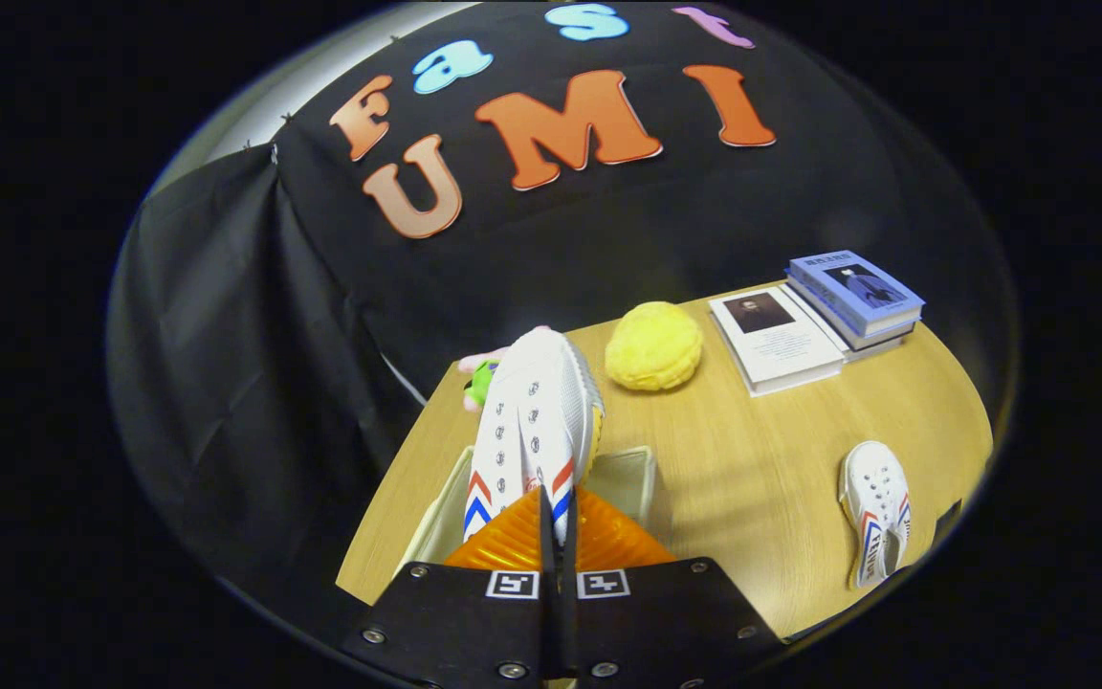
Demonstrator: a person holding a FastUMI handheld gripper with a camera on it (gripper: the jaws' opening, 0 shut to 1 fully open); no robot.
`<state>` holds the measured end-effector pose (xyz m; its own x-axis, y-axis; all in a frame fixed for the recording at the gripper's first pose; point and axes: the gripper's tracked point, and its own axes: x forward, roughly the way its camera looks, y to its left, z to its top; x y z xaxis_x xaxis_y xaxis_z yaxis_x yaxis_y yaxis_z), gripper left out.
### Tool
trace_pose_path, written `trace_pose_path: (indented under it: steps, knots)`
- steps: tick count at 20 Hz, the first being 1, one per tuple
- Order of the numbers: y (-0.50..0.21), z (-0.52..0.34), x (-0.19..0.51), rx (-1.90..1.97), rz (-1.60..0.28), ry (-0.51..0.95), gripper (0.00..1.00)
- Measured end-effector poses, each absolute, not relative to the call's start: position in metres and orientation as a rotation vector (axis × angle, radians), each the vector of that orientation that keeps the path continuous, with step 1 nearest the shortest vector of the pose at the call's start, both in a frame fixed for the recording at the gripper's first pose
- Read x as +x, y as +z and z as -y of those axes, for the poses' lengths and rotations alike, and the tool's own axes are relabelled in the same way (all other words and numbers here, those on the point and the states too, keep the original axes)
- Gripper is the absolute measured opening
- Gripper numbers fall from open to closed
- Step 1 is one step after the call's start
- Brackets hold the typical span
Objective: Open the storage box then place both shoes into the box .Put the left shoe in first, then the right shoe, with the right side of both shoes facing outward in a uniform manner.
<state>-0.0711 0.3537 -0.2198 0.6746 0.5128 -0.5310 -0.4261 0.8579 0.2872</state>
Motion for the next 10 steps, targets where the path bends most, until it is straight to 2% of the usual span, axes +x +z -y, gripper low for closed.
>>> trace_pose_path:
  steps: [6,10]
  knots:
    - [-0.246,-0.385,-0.093,0.058,-0.684,0.604,0.00]
    - [-0.258,-0.385,-0.119,0.079,-0.771,0.588,0.00]
